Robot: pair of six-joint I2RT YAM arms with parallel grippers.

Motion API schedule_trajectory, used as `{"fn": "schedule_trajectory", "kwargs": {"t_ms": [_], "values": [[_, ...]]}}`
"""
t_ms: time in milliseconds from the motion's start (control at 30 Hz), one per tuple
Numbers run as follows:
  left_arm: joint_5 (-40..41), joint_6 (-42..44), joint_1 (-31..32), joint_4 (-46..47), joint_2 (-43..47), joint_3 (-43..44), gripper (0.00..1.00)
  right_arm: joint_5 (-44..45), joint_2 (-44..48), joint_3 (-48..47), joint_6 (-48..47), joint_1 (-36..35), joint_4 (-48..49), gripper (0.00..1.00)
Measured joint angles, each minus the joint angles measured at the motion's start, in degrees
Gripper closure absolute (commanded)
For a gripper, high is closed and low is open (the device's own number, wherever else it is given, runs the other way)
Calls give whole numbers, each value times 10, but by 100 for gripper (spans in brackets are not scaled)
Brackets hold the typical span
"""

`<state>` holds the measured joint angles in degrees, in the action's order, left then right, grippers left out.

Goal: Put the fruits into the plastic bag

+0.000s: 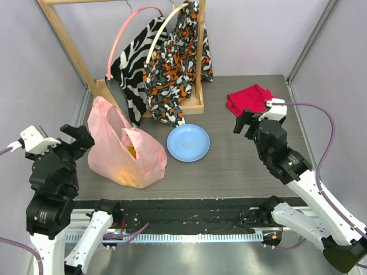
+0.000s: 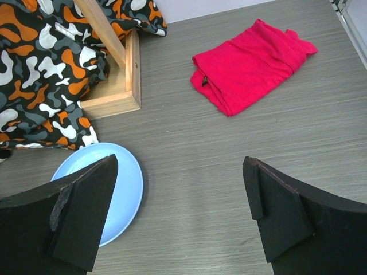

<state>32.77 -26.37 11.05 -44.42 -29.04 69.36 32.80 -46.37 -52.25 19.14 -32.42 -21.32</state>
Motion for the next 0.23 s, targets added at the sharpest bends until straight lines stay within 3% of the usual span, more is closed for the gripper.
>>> {"fn": "schedule_trajectory", "kwargs": {"t_ms": [233], "values": [[13,-9,0,-20,-17,17,0,9,-1,4,3,0,8,0]]}}
